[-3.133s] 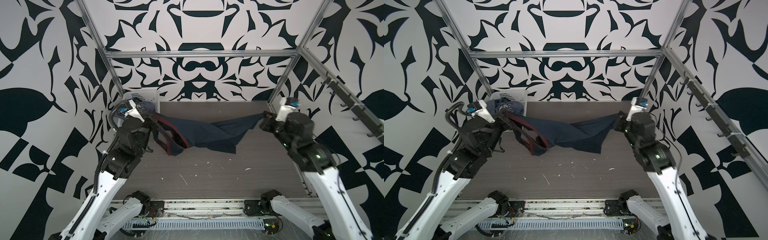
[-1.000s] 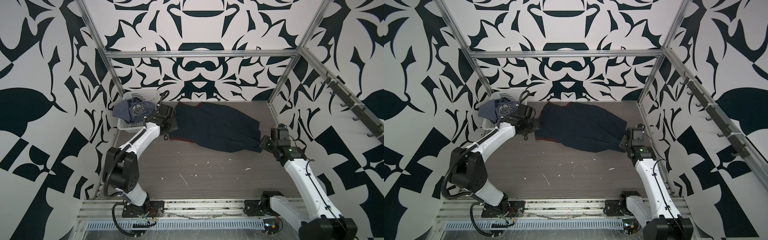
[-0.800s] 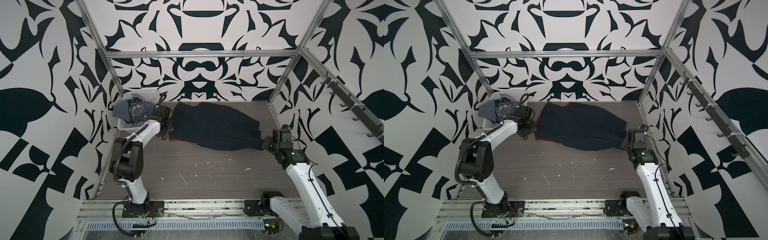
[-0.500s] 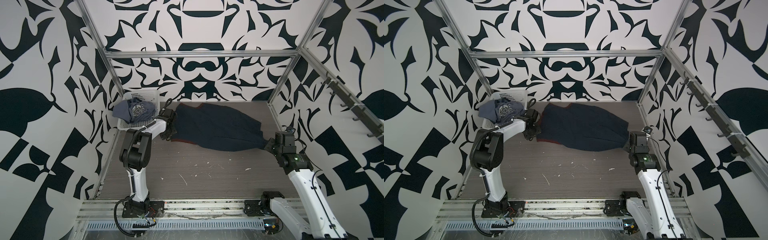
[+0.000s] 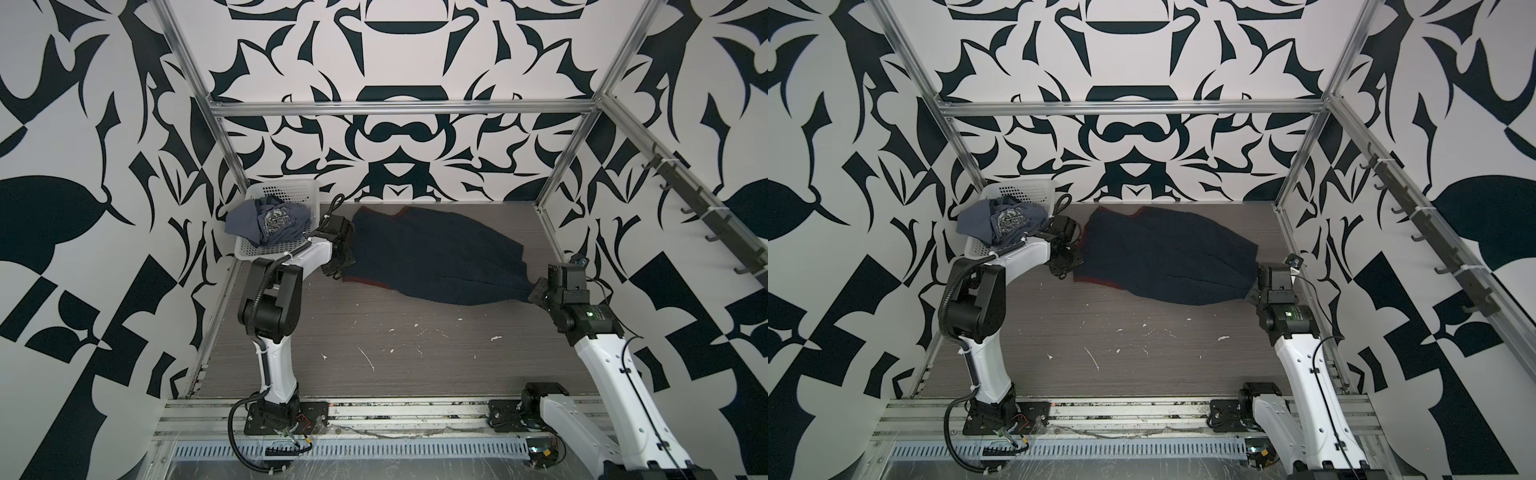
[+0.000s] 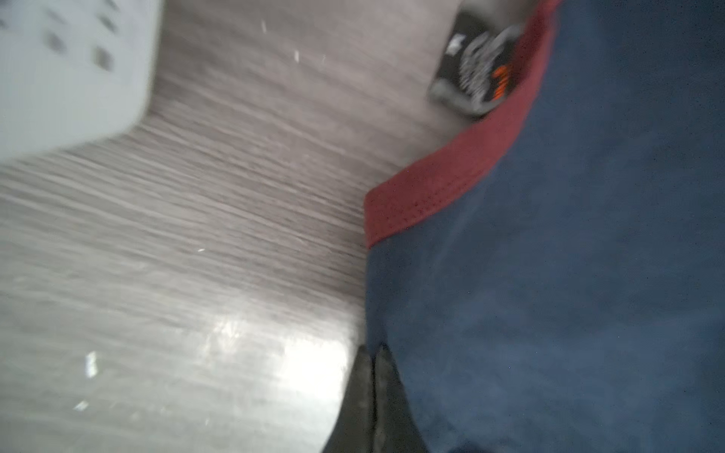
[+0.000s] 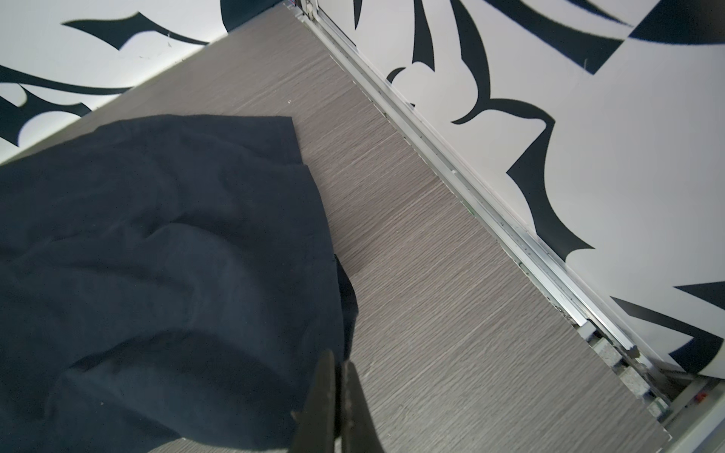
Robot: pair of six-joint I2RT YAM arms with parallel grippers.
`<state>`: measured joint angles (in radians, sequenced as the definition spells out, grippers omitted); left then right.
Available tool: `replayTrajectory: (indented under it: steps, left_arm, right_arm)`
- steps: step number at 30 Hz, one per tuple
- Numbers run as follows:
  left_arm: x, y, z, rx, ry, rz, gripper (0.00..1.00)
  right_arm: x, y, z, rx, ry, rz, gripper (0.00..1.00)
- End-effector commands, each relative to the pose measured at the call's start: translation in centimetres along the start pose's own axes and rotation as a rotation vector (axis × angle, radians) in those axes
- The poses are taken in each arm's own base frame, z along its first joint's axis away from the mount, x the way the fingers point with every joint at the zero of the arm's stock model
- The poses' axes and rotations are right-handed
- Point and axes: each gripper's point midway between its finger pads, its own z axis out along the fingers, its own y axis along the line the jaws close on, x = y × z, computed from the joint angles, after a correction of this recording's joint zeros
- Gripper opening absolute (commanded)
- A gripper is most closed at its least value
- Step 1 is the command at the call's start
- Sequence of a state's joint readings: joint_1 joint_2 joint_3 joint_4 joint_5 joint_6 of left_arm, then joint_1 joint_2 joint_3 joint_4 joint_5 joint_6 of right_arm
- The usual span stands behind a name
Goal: Fold and stack tank tops
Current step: Smooth out the tank top at the center of the table.
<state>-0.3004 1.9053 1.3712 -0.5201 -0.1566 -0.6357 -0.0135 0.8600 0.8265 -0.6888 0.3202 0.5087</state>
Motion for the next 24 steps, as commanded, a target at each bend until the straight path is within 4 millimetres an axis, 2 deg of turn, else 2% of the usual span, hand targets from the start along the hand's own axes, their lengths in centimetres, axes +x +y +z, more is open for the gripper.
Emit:
replayTrajectory:
  steps: [1,4,5,7,8,10,12,14,17,20,24]
  left_arm:
    - [-4.9,-1.6,-8.9,0.07,-0.197,0.002,0.0]
    - [-8.7,-1.8,-18.0,0.114,-0.406,-0.019,0.0]
    - [-9.5,-1.4,-20.9,0.129,-0.48,-0.041,0.0]
    - [-10.0,-0.2,-25.6,0.159,-0.607,-0.083,0.0]
    - [-9.6,0.5,-27.2,0.176,-0.65,-0.097,0.0]
    - [-8.4,1.8,-29.0,0.19,-0.686,-0.117,0.0]
    - [-6.9,2.8,-28.1,0.169,-0.65,-0.114,0.0]
    - [-5.3,2.9,-25.7,0.161,-0.564,-0.094,0.0]
    - [-3.7,1.8,-22.0,0.184,-0.445,-0.065,0.0]
    - [-3.4,0.4,-18.9,0.191,-0.346,-0.042,0.0]
    - [-4.7,-2.0,-17.3,0.21,-0.28,-0.013,0.0]
  right_arm:
    - [-3.9,1.1,-1.8,-0.032,-0.088,0.036,0.0]
    - [-7.3,2.4,-3.7,-0.07,-0.142,0.056,0.0]
    - [-8.3,2.5,-4.5,-0.073,-0.167,0.061,0.0]
    - [-9.6,2.2,-5.9,-0.067,-0.208,0.068,0.0]
    - [-9.9,1.9,-6.5,-0.063,-0.226,0.068,0.0]
    - [-9.9,1.4,-7.1,-0.054,-0.239,0.061,0.0]
    - [-9.1,1.0,-7.0,-0.048,-0.229,0.05,0.0]
    - [-7.8,1.0,-6.4,-0.056,-0.199,0.039,0.0]
    - [-6.5,1.2,-5.1,-0.059,-0.156,0.028,0.0]
    - [-6.3,1.8,-3.8,-0.059,-0.127,0.019,0.0]
    - [-7.4,2.8,-2.8,-0.059,-0.117,0.022,0.0]
